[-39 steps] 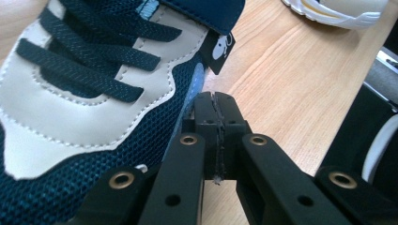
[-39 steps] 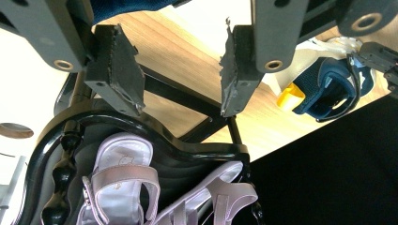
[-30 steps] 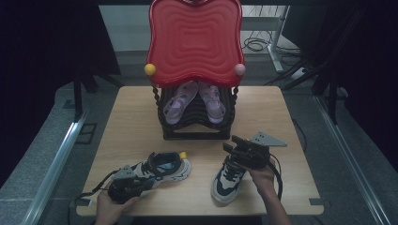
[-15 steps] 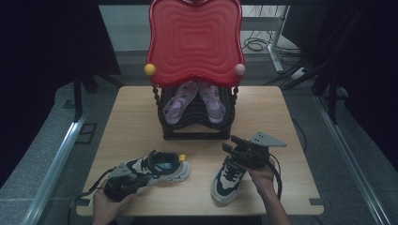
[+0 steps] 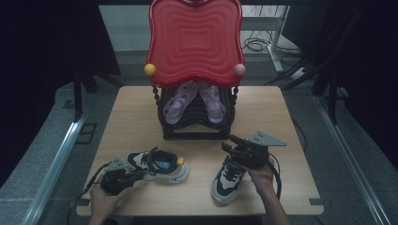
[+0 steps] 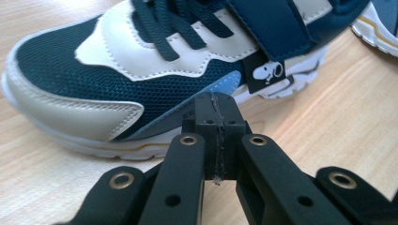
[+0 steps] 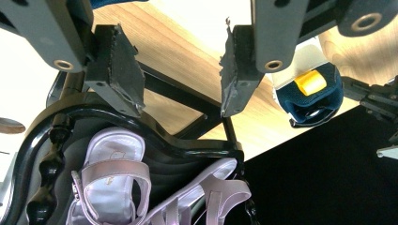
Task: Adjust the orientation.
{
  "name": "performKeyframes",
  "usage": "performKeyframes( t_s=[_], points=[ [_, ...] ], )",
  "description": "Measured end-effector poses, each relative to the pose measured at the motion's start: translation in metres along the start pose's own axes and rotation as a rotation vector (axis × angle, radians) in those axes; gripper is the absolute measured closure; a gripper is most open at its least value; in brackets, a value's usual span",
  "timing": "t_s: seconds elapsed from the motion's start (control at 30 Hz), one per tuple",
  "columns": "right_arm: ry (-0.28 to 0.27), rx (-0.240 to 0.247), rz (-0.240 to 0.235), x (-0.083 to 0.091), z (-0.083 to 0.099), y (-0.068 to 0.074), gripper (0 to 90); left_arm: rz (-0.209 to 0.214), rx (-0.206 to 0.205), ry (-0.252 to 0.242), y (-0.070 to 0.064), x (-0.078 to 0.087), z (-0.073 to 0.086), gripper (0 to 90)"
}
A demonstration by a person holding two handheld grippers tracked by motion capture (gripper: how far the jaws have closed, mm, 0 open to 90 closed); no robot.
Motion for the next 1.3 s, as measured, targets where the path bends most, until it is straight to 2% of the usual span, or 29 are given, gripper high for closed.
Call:
performKeyframes(
  t_s=[0.2, 0.53, 0.83, 0.93, 1.0, 1.03, 1.17, 1.23, 1.3],
  points=[
    [-0.001, 0.0, 0.001, 0.001, 0.0, 0.0, 50.4, -0.011, 0.018, -0.014, 0.008, 0.001, -0.008, 89.5],
    [-0.002, 0.0, 0.006, 0.002, 0.0, -0.001, 50.5, -0.034, 0.024, -0.008, 0.018, -0.004, -0.018, 89.4],
    [-0.011, -0.014, -0.012, 0.003, -0.002, 0.001, 50.5, -0.041, 0.029, -0.016, 0.02, -0.004, -0.02, 88.7],
    [-0.016, -0.015, -0.009, 0.005, -0.003, 0.0, 50.5, -0.053, 0.029, -0.037, 0.02, 0.005, -0.025, 88.5],
    [-0.019, -0.015, -0.006, 0.007, -0.003, 0.0, 50.5, -0.054, 0.028, -0.069, 0.018, 0.012, -0.032, 88.1],
    [-0.019, -0.015, -0.006, 0.007, -0.003, 0.0, 50.5, -0.054, 0.014, -0.093, 0.016, 0.016, -0.039, 87.7],
    [-0.016, -0.014, -0.015, 0.007, -0.004, 0.002, 50.5, -0.067, -0.007, -0.156, 0.01, 0.027, -0.061, 80.7],
    [-0.012, -0.013, -0.019, 0.006, -0.004, 0.004, 50.6, -0.075, -0.001, -0.186, 0.009, 0.032, -0.073, 71.2],
    [-0.005, -0.004, -0.024, 0.004, -0.004, 0.005, 51.0, -0.052, 0.006, -0.187, 0.008, 0.035, -0.083, 62.3]
  ],
)
Point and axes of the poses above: each handheld gripper's, and its own axes: x roughly backward along the jaws, z roughly out of its underside, y roughly to its left, the point moved 6 cm from there along -x, roughly forward along the jaws, and after that the axes turned 5 degrees about y, right-handed, at the moved point
